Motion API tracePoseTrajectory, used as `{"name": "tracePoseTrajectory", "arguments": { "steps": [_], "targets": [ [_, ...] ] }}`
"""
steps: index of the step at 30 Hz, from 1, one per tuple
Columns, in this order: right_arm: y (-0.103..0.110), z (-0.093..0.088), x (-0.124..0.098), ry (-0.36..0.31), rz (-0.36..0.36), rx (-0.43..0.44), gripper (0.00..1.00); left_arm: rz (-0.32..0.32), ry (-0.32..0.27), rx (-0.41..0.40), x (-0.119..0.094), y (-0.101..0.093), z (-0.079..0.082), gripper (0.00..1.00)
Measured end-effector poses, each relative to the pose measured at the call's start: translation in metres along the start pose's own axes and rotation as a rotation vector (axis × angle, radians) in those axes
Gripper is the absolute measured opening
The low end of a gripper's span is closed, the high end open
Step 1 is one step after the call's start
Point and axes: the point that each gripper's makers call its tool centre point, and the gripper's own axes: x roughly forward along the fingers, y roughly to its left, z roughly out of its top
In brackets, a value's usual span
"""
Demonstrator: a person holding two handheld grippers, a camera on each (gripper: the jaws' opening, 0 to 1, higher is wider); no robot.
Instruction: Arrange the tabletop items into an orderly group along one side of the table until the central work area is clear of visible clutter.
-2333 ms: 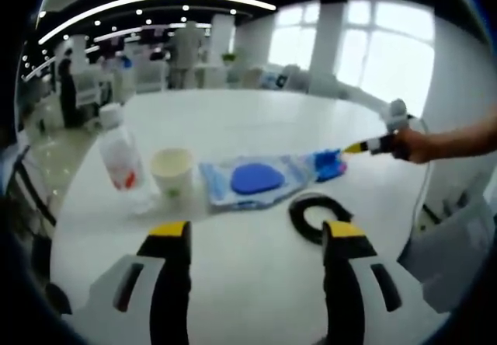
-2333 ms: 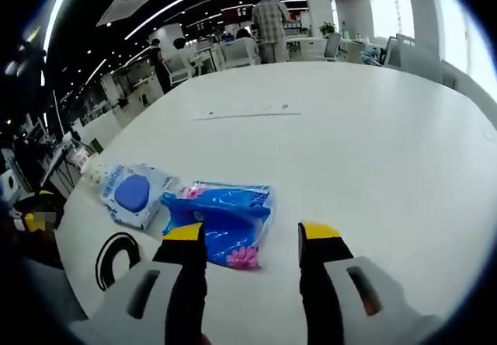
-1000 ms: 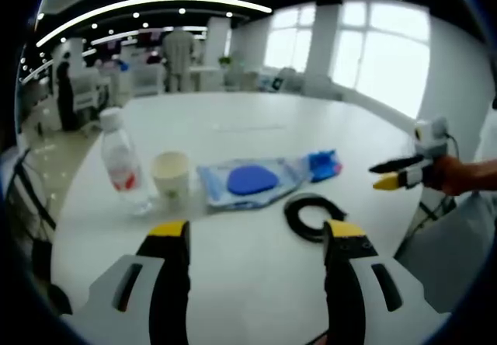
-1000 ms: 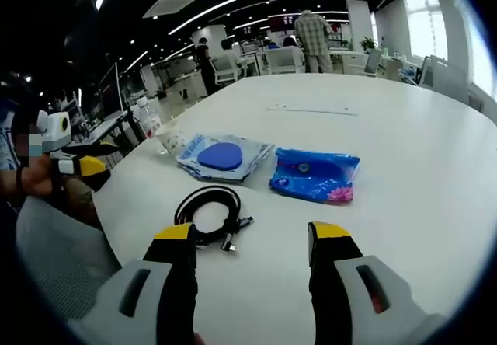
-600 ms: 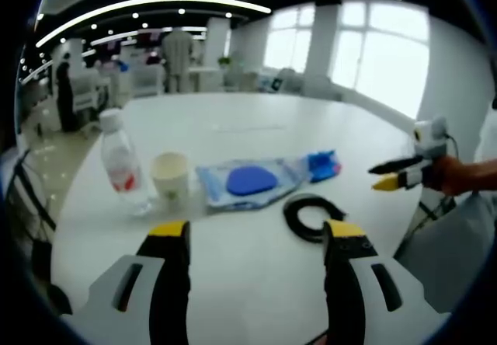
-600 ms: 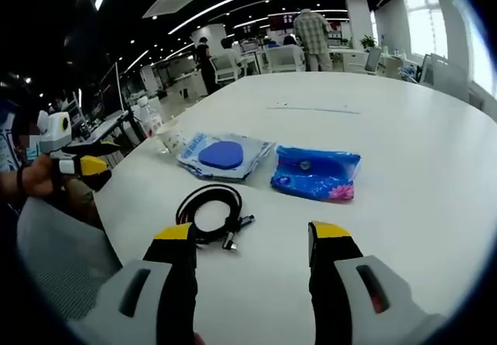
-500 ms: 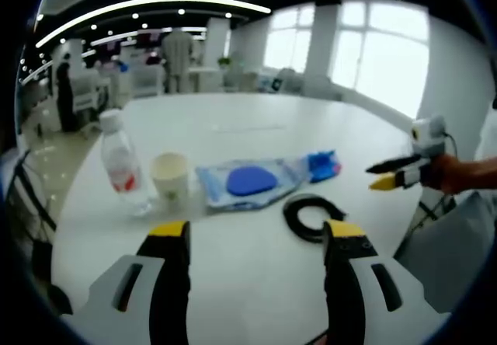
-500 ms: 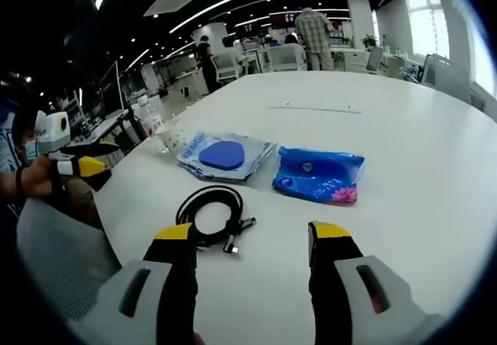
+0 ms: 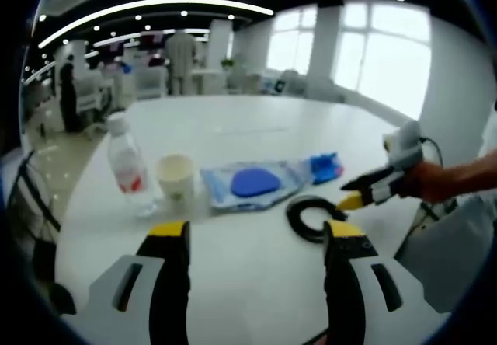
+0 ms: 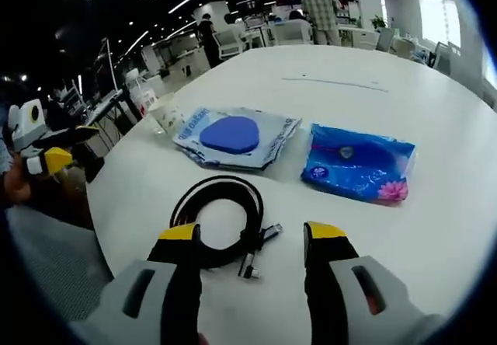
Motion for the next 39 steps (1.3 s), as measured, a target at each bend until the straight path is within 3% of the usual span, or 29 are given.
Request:
{"name": "tracePoseTrajectory", "arguments": {
  "steps": [7, 20, 33, 39],
  "targets": [
    [-0.001, -0.014, 0.016, 0.064, -0.029, -0.002, 0.46, 0.007, -0.005, -0.003, -0.002, 0.0, 0.002, 0.66],
    [-0.006, -0.016, 0.016, 0.064, -0.046, -0.005, 0.14, 0.01, 0.001, -0.008, -0.002, 0.003, 0.0, 0.66],
    [-0.008, -0.015, 0.013, 0.078, -0.031, -0.042, 0.14, 0.006, 0.005, -0.006, -0.002, 0.002, -0.001, 0.65],
    [-0.014, -0.007, 0.017, 0.109, 0.016, -0.148, 0.13, 0.004, 0.006, -0.007, -0.002, 0.002, -0.001, 0.65]
  ]
}}
